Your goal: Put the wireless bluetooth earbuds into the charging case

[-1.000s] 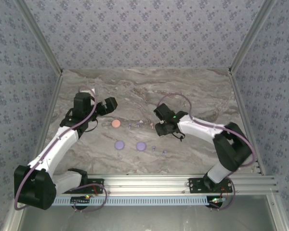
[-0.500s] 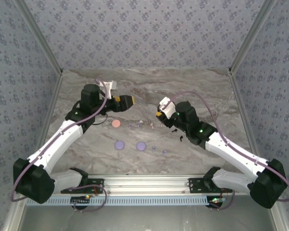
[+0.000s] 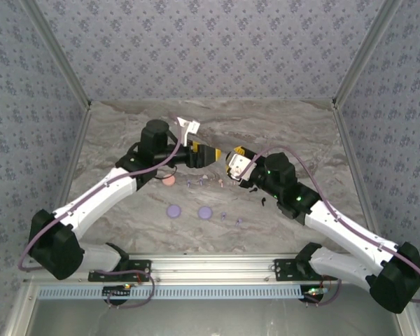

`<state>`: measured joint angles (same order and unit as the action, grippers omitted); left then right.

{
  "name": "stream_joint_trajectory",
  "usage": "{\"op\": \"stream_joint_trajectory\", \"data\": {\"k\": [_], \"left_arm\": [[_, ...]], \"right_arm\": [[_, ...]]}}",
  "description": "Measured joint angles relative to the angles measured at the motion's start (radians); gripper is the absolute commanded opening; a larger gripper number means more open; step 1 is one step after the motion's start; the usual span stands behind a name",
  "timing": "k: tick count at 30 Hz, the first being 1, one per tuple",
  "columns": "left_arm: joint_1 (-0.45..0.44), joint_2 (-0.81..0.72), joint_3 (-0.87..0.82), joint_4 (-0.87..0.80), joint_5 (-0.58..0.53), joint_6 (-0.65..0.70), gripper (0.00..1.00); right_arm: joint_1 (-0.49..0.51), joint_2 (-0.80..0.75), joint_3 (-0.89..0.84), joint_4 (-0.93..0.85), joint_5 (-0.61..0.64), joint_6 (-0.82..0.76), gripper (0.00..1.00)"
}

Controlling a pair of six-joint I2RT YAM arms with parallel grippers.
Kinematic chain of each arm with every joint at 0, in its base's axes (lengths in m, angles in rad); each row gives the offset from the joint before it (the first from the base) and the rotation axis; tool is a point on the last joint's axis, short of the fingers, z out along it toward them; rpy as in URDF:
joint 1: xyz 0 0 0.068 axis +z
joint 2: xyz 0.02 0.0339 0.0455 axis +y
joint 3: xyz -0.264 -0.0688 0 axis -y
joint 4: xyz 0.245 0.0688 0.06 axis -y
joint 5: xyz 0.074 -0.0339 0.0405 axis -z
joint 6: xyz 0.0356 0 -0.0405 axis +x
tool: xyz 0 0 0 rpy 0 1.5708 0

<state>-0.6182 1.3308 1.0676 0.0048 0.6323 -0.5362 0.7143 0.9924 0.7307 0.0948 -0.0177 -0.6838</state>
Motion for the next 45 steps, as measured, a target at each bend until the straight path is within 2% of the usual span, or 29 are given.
{"op": "stream_joint_trajectory", "data": {"k": [7, 16, 25, 29, 31, 33, 39, 42, 45], "left_arm": [[-0.040, 0.048, 0.027, 0.003, 0.018, 0.001, 0.65], [-0.076, 0.122, 0.052, 0.023, 0.043, -0.010, 0.47], [-0.082, 0.149, 0.065, 0.028, 0.071, -0.009, 0.36], [-0.082, 0.149, 0.065, 0.029, 0.083, -0.008, 0.25], [-0.082, 0.149, 0.065, 0.028, 0.085, -0.002, 0.18], [-0.082, 0.149, 0.065, 0.029, 0.086, 0.010, 0.16], [-0.082, 0.146, 0.064, 0.029, 0.057, 0.045, 0.07], [-0.082, 0.121, 0.046, 0.031, 0.014, 0.096, 0.04], [-0.082, 0.074, 0.002, 0.052, -0.021, 0.174, 0.01]], "right_arm": [[0.001, 0.000, 0.000, 0.000, -0.009, -0.013, 0.44], [0.005, 0.000, 0.000, -0.001, -0.010, -0.014, 0.44], [0.005, 0.000, 0.000, -0.002, -0.005, -0.013, 0.44], [0.004, 0.000, 0.001, -0.008, -0.005, -0.012, 0.46], [0.003, 0.000, 0.002, -0.012, -0.005, -0.004, 0.52], [-0.003, 0.000, 0.009, -0.026, -0.010, 0.011, 0.60], [-0.058, -0.009, 0.064, -0.137, -0.101, 0.058, 0.88], [-0.120, -0.044, 0.080, -0.223, -0.204, 0.090, 0.94], [-0.208, -0.079, 0.093, -0.315, -0.350, 0.120, 0.94]]}}
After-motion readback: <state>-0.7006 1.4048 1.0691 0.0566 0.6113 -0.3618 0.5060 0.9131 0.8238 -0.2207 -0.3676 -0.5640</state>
